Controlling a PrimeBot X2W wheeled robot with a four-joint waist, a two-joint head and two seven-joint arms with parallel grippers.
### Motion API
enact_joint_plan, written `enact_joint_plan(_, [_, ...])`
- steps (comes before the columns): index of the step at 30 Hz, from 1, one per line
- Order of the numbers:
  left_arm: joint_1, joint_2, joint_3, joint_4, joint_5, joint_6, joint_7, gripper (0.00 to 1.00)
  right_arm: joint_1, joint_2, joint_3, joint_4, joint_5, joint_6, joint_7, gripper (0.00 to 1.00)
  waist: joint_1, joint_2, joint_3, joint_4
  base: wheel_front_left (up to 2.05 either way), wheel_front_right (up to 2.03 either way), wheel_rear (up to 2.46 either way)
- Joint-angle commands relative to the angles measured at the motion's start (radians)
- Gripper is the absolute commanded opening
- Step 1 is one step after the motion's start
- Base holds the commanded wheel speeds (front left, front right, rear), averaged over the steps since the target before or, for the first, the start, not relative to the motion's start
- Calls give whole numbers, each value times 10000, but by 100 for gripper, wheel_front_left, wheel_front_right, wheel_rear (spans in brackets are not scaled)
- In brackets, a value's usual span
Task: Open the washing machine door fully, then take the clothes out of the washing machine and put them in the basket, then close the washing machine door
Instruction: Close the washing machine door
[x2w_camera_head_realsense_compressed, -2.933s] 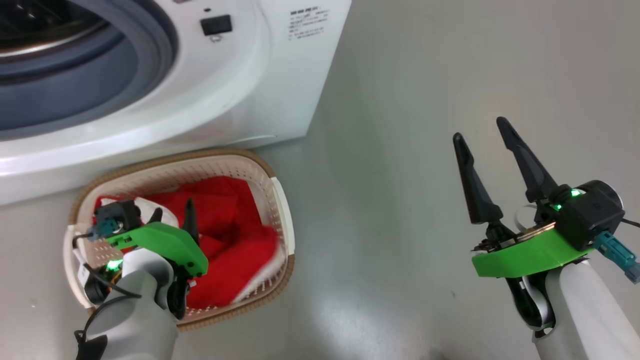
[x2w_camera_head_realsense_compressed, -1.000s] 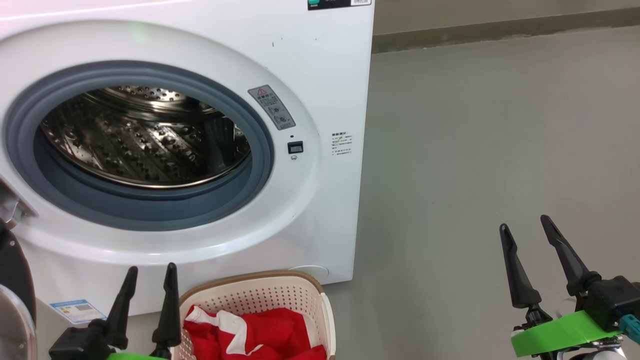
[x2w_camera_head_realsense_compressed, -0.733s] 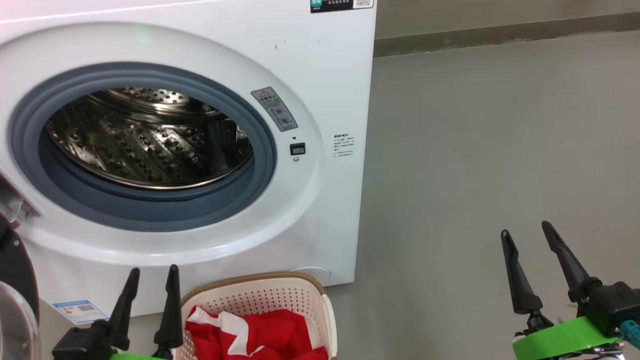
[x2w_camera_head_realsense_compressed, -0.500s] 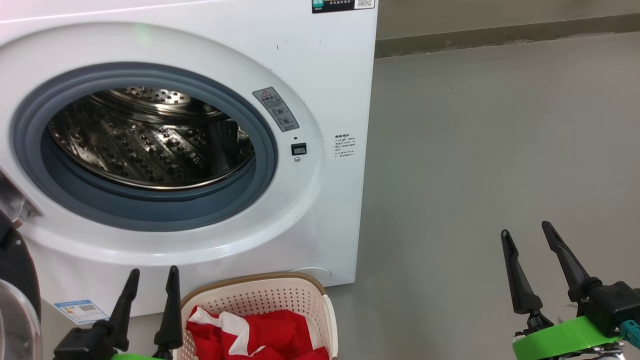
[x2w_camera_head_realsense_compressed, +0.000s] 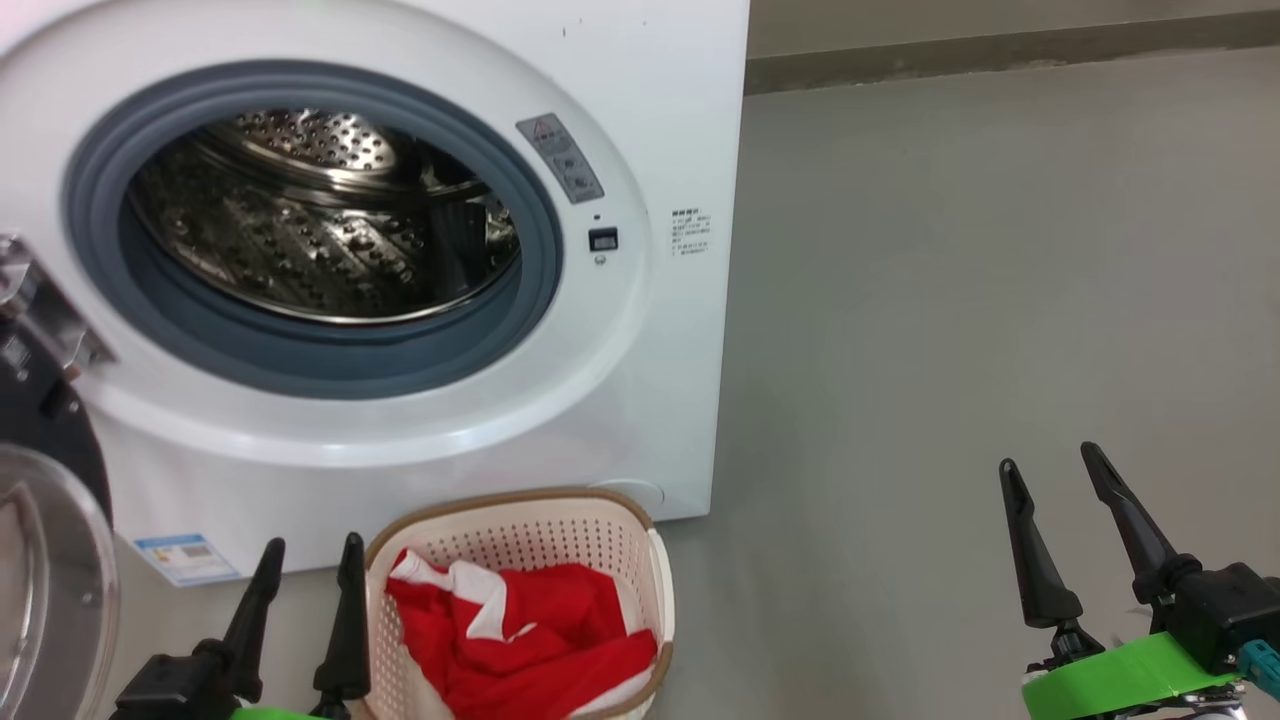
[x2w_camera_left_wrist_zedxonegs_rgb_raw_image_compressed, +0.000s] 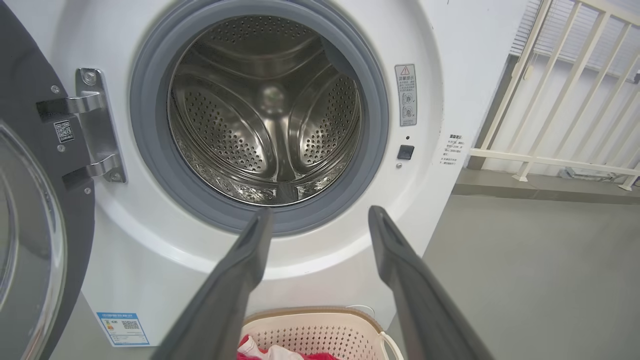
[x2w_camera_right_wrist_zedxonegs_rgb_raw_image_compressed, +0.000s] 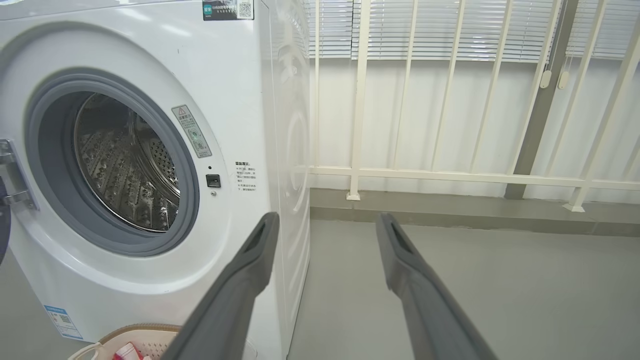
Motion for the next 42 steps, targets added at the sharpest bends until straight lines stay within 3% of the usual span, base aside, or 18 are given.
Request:
enact_joint_plan(1, [-192, 97, 252, -252, 44, -53, -120, 100, -205, -75, 186, -270, -50, 63, -63, 100, 0, -1, 16, 29, -154, 154, 0])
enact_joint_plan(25, [-161, 97, 231, -450, -75, 24, -120, 100, -332, -112, 197, -233, -46, 63, -63, 100, 0, -1, 86, 370, -28, 28, 0])
enact_joint_plan(42, [-101, 97, 84, -948, 86, 326, -120, 100, -438, -168, 579, -274, 20, 63, -63, 100, 0, -1, 83, 2072, 0, 0, 0])
